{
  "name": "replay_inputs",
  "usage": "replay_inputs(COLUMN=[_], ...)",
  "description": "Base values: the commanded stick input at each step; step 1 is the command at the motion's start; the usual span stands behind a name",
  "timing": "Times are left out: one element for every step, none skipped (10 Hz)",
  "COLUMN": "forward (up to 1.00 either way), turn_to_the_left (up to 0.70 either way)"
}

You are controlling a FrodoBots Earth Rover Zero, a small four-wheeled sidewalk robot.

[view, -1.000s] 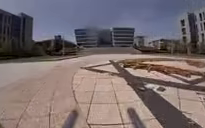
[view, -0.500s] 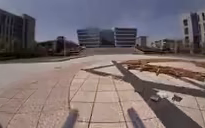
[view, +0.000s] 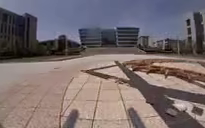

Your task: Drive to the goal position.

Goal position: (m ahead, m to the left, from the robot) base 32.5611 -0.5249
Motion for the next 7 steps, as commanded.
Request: replay_inputs(forward=[0.7,0.7,0.7,0.7,0.7,0.7,0.7], turn_to_the_left=[0.0,0.0,0.0,0.0,0.0,0.0,0.0])
